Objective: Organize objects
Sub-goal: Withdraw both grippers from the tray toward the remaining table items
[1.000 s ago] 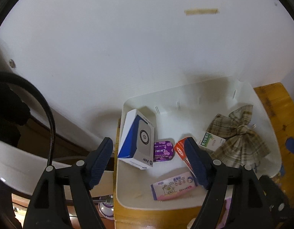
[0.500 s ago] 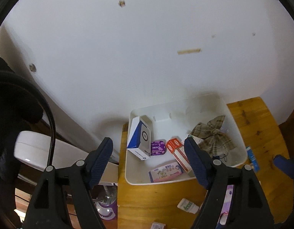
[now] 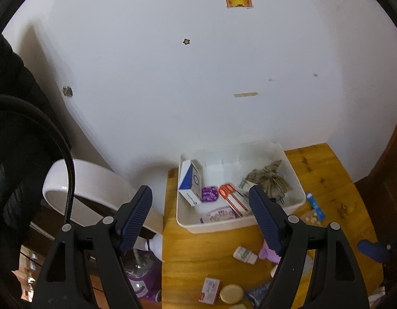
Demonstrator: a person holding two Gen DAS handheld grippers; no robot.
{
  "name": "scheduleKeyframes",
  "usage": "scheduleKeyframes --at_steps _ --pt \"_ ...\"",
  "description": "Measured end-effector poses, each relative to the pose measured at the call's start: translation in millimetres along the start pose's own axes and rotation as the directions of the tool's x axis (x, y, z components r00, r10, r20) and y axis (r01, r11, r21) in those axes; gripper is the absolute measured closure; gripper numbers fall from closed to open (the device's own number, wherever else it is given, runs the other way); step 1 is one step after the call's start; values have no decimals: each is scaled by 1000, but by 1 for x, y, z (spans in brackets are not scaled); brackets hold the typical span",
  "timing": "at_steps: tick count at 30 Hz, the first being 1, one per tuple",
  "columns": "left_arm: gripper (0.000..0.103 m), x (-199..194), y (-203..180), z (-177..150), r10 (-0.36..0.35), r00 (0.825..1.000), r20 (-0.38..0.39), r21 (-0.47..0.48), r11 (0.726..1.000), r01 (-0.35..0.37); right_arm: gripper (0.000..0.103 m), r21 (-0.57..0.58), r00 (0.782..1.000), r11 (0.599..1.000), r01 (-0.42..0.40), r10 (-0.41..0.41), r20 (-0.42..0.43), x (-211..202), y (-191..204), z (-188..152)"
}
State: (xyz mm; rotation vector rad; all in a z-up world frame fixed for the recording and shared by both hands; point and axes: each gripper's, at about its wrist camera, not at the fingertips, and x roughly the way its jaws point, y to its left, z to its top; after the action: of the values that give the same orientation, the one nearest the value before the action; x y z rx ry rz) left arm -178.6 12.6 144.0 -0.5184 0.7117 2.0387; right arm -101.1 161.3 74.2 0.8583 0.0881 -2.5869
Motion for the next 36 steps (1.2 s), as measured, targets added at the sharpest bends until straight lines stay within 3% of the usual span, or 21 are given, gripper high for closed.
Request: scheduleKeyframes --at_steps 6,12,16,24,27,32,36 --pt "22 -14 2 -28 -58 998 -12 -5 998 58 31 46 1000 999 2 0 -30 -27 -10 -39" --pt "22 -20 -3 -60 -145 988 -54 9 989 145 29 101 996 992 76 -71 -49 -40 -32 -71" --pt "22 -13 -13 -89 -168 981 -95 48 984 173 26 154 992 981 114 -103 -75 -36 -47 -95" --pt "22 20 -39 -175 -182 954 -236 104 972 211 26 209 981 971 112 -74 -179 0 -50 -138" --pt "22 37 -44 -205 -184 939 -291 62 975 211 26 152 973 983 104 -69 -219 18 -39 -147" --pt "22 66 -42 -242 -226 895 -385 -114 974 197 26 -30 971 997 73 -78 -227 43 -17 -151" --pt "22 78 -43 -256 -242 878 -414 -177 967 183 26 -212 974 977 28 -74 -214 60 0 -152"
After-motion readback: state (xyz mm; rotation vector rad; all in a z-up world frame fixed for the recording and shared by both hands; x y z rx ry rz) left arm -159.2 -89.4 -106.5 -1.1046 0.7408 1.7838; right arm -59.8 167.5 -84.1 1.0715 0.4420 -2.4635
